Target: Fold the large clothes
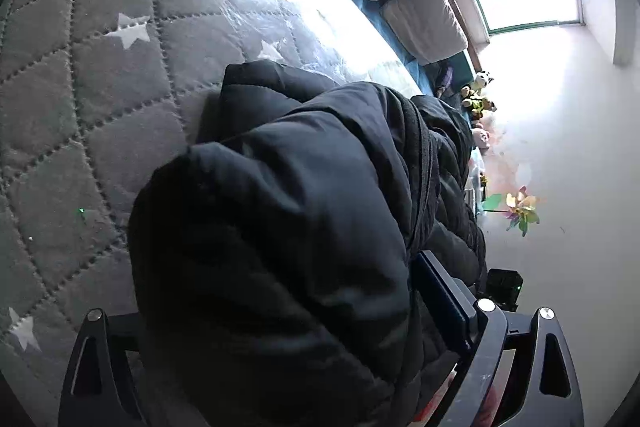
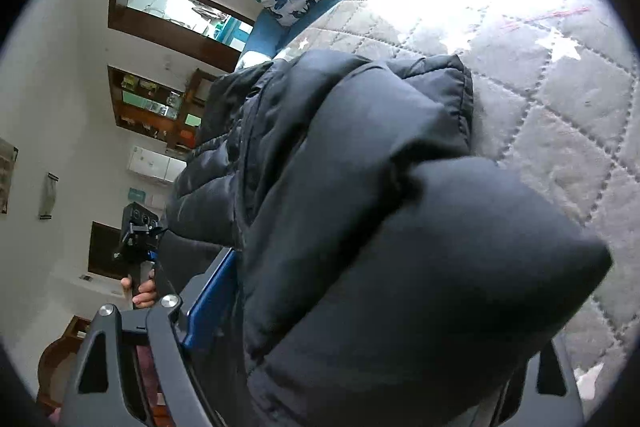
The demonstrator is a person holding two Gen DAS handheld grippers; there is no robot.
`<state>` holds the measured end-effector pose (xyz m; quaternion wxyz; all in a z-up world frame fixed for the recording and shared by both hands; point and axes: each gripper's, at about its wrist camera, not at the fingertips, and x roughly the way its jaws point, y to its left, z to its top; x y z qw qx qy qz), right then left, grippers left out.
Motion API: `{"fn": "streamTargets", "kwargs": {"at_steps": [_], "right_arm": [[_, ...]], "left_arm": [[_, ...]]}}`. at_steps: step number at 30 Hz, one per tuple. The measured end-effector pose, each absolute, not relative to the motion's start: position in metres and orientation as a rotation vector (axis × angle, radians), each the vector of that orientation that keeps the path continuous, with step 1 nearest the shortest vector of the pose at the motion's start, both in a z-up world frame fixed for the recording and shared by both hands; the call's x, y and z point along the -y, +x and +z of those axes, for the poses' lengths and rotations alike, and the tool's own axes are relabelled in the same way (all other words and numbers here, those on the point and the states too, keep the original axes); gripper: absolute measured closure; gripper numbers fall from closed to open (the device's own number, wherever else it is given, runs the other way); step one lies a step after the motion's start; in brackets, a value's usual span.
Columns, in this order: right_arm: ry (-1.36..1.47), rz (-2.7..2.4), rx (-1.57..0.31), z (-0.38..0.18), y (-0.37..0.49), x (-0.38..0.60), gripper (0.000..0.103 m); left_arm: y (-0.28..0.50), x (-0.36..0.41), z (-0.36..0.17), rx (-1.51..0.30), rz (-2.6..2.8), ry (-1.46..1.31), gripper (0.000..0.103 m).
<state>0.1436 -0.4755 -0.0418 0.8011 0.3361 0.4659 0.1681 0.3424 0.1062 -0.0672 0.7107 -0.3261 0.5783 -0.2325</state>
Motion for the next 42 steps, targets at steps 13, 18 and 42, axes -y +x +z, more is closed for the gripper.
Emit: {"fn": "streamTargets", "kwargs": {"at_steps": [13,18,42], "right_arm": [[0.517,0.279,-0.849,0.031,0.092,0.456,0.052],[0.475,0.21,-0.781,0.066,0.061,0.482,0.054],[0.672,-0.297,-0.756,-0.001,-0.017,0.682,0.021]], "left_arm": [[0.3,-0.057,-0.011,-1.153,-0.573,-0.625,0.048],[0.294,0.013,0.012,-1.147,-0.71,-0.622,0.058],[0.315,0.328,-0.02,-1.28,-0.839,-0.435,0.039]]}}
